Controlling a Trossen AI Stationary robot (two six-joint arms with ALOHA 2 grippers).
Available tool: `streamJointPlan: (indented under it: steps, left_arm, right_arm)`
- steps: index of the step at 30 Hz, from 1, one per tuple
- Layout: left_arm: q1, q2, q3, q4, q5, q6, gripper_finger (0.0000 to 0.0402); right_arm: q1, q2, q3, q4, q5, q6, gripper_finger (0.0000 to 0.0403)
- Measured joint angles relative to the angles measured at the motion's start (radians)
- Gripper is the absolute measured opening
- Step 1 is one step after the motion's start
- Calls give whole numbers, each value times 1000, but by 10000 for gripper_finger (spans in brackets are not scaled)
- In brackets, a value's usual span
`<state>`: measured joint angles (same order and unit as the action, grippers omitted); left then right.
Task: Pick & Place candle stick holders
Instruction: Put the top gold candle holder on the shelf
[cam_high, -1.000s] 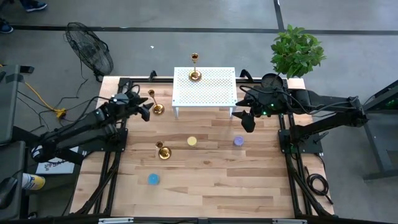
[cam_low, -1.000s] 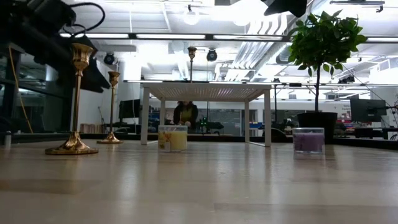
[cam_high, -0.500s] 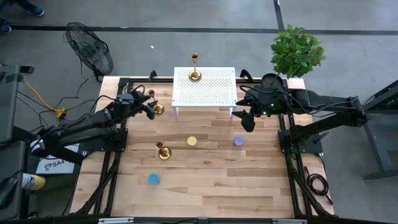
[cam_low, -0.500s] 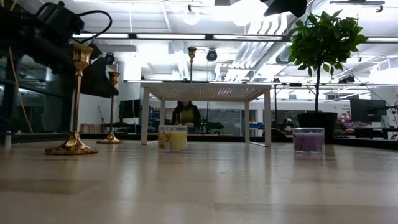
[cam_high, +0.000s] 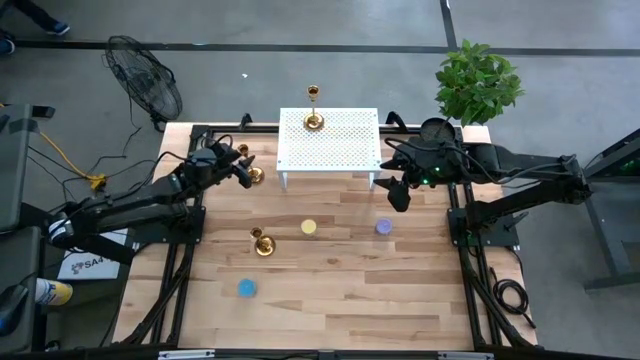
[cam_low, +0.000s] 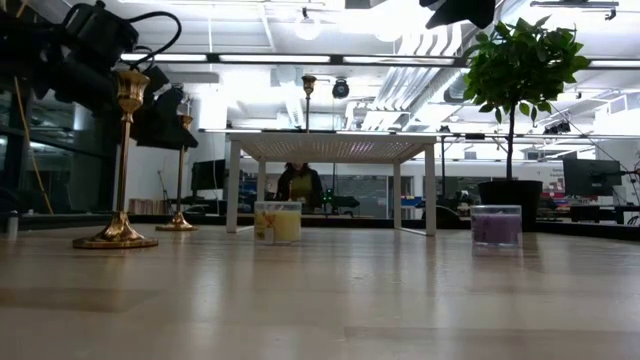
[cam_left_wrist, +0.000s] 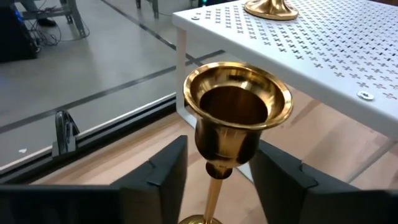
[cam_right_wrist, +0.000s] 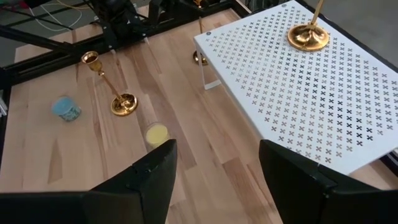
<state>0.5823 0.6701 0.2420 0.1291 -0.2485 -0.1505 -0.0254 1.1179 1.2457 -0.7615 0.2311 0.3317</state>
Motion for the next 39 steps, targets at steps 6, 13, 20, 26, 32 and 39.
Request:
streamJointPlan:
  steps: [6,13,20,26,32,39]
  left_arm:
    - [0,0,0,0,0,0,82]
    - [0,0,0,2,8,0,33]
    - [0,0,1,51,17,-11,38]
    - [0,0,86,107,22,20,35]
    - [0,0,236,65,14,118,36]
    - [0,29,460,-208,-75,172,37]
  right_arm:
    - [0,0,0,0,2,0,222]
    - [0,0,0,-1,2,0,222]
    - [0,0,0,-1,2,0,222]
    - [0,0,0,-1,2,0,223]
    - [0,0,0,-1,2,0,222]
    - [0,0,0,-3,2,0,222]
